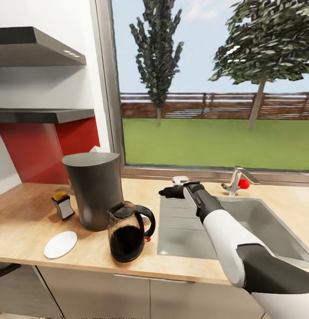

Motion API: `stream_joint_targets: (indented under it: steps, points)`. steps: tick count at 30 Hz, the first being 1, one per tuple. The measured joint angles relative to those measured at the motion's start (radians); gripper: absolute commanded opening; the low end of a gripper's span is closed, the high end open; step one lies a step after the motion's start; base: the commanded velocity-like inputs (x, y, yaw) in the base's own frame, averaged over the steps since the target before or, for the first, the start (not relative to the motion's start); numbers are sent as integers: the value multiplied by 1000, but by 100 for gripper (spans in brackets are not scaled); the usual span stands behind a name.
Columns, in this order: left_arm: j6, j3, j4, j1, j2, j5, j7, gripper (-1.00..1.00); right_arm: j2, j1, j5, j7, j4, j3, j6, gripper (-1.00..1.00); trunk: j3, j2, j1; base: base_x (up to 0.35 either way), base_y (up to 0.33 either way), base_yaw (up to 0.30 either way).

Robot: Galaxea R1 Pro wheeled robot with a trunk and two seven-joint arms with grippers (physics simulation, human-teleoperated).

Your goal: Set up a coffee station on the kitchen countertop: keep the coffee maker on the countertop, move the bottle of coffee from the kitchen shelf to the counter next to the coffee maker, place a paper coffee filter on top of the coffee maker, put the saucer next to the coffee maker with the coffee cup on the saucer, and place the electric kettle next to the coffee maker.

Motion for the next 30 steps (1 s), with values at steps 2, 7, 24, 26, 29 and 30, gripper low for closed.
stream_joint_targets:
  steps: [2,7,24,26,29,30]
  points:
    - [0,-1,0,0,0,0,0,100,0,0,0,0,4,0,-1,100,-1,0,0,9,-31,246]
    - [0,-2,0,0,-1,-1,0,100,0,0,0,0,28,0,-1,100,-5,0,0,88,-170,246]
    - [6,-2,0,1,0,-1,-1,100,-1,1,2,0,79,0,-3,100,-17,1,-1,95,-16,187]
    - [5,-2,0,1,0,-2,-1,100,-3,1,2,0,106,0,-6,100,-18,2,-1,181,0,61]
    - [3,-3,0,1,0,-3,-1,100,-10,1,1,-1,126,0,-10,100,-18,2,0,70,0,23]
    - [2,-3,0,1,0,-4,-1,100,-16,1,1,-1,129,-1,-11,100,-18,2,0,30,0,10]
